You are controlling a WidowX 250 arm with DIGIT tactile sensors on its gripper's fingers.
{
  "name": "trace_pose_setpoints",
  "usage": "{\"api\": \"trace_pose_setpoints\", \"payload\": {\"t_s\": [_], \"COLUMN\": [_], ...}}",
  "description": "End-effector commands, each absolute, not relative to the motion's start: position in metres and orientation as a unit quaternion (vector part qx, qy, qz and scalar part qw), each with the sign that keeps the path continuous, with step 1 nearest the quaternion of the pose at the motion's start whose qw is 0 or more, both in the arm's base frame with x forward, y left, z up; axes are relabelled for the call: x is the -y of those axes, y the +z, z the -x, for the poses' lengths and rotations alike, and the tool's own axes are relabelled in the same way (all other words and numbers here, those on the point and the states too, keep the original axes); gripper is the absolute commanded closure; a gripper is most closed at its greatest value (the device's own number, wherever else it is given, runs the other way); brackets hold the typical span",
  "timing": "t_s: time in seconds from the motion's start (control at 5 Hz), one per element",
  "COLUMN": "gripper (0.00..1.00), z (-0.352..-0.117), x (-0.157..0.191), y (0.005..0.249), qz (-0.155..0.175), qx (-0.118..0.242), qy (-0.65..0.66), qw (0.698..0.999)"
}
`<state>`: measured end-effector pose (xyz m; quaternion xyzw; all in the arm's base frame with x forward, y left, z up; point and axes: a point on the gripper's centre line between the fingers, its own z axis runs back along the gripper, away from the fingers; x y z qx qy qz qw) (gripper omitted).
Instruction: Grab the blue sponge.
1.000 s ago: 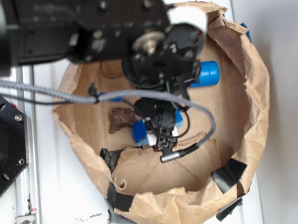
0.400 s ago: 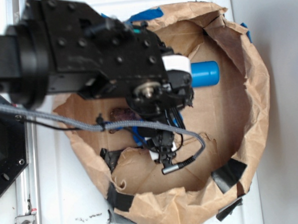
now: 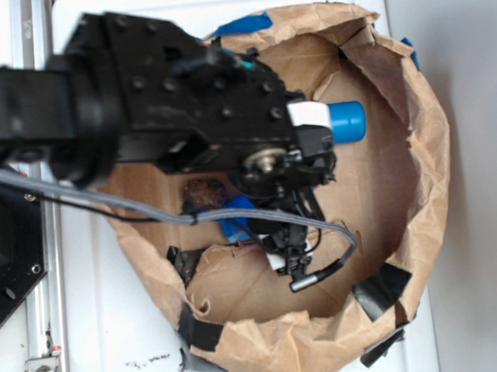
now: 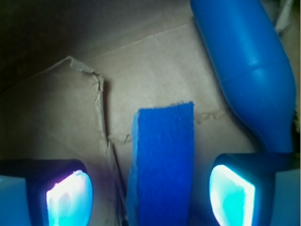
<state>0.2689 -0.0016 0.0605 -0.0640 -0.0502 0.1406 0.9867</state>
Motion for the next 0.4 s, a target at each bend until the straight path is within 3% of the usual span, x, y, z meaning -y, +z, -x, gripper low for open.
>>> {"api": "trace_pose_setpoints", "payload": {"t_s": [0.0,0.2], "gripper": [0.00,0.00], "z": [-0.285,-0.288], "x": [0.005,0.005], "y": [0.061,0.050], "qz": [0.057,0.035], "qx": [0.070,0.073], "qy": [0.145,0.135], "qw": [0.985,0.987]}}
